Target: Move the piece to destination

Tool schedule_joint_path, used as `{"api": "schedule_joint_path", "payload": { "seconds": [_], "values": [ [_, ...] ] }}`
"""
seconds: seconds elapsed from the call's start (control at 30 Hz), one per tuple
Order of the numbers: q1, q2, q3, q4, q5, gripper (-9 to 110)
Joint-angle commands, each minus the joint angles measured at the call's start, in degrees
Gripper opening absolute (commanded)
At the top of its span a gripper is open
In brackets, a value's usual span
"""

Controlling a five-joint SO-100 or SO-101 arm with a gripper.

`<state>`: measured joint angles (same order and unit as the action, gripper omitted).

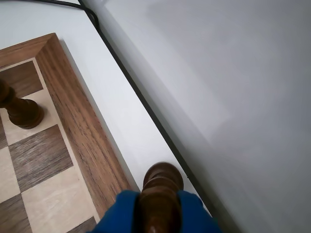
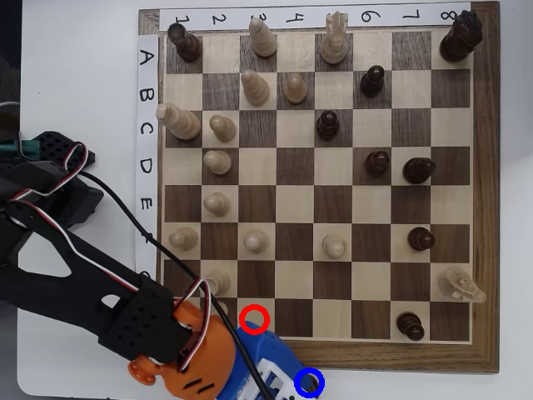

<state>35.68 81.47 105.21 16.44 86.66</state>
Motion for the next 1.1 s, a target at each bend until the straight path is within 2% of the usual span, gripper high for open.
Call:
{"api": "schedule_joint_path", "payload": {
  "seconds": [0.0, 0.33, 0.6, 0.8, 1.07],
  "values": [
    [0.35, 1.41, -14.33, -5.19, 1.76, 0],
    [0.0, 1.05, -14.41, -4.83, 2.11, 1],
    [-0.88, 1.67, -14.06, -5.19, 2.81, 29],
    [-1.14, 3.96, -11.78, -8.17, 2.55, 39],
    [-0.35, 16.08, -7.12, -8.7, -3.34, 44]
  ]
}}
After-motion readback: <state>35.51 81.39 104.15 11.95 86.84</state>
